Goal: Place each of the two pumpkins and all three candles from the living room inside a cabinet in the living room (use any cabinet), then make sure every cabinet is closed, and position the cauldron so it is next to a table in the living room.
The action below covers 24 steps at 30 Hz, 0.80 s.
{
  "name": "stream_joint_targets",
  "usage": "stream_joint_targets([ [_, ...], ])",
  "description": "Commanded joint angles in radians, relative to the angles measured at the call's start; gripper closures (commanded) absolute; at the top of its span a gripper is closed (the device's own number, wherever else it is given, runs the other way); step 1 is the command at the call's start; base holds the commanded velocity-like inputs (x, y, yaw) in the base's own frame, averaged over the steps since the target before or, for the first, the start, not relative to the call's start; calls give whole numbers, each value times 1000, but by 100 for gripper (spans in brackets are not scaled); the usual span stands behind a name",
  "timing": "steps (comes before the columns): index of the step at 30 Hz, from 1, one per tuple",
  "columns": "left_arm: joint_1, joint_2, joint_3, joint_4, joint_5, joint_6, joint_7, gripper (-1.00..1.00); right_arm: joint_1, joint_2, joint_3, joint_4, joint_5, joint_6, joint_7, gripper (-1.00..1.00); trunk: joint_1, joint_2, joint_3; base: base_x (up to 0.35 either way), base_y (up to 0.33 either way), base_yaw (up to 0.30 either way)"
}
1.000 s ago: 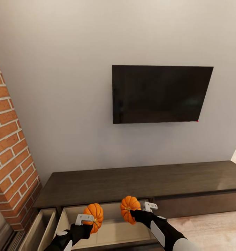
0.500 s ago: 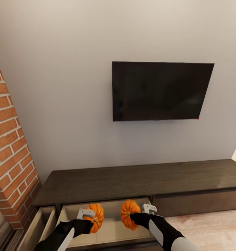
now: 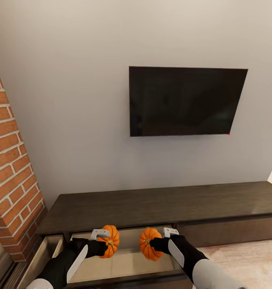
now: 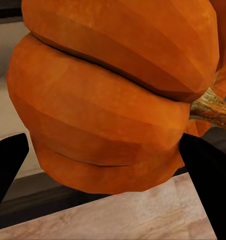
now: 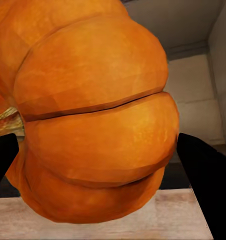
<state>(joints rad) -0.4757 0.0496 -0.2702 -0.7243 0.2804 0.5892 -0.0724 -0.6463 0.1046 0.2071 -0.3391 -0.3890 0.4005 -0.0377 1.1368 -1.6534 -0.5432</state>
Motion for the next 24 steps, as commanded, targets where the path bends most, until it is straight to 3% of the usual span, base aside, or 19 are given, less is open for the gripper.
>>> stream_joint_targets([
  [1,-1,1,-3,-1,1,6,0,100,-3,0,8,-1,-7,5,-9,100,4,-8,-4,0,0,0],
  [5,-1,0,-2,12,1,35,1,100,-50,13,21,0,-8,15,-79,100,19,-36,-17,0,0,0],
  [10,-8,1,-5,28,0,47,2,100,-89,26,38,-3,-8,102,-113,100,38,-71,-33,0,0,0],
  [13,-42,0,-5,67,-2,76,5,100,-98,30,88,-4,-8,127,-119,100,50,-92,-42,0,0,0],
  [16,-71,-16,-6,85,-3,106,7,100,-101,31,112,-6,-9,135,-120,100,61,-113,-51,0,0,0],
  [24,-152,-33,-9,93,-4,219,54,100,-114,33,126,-6,-10,149,-120,100,92,-169,-76,0,0,0],
])
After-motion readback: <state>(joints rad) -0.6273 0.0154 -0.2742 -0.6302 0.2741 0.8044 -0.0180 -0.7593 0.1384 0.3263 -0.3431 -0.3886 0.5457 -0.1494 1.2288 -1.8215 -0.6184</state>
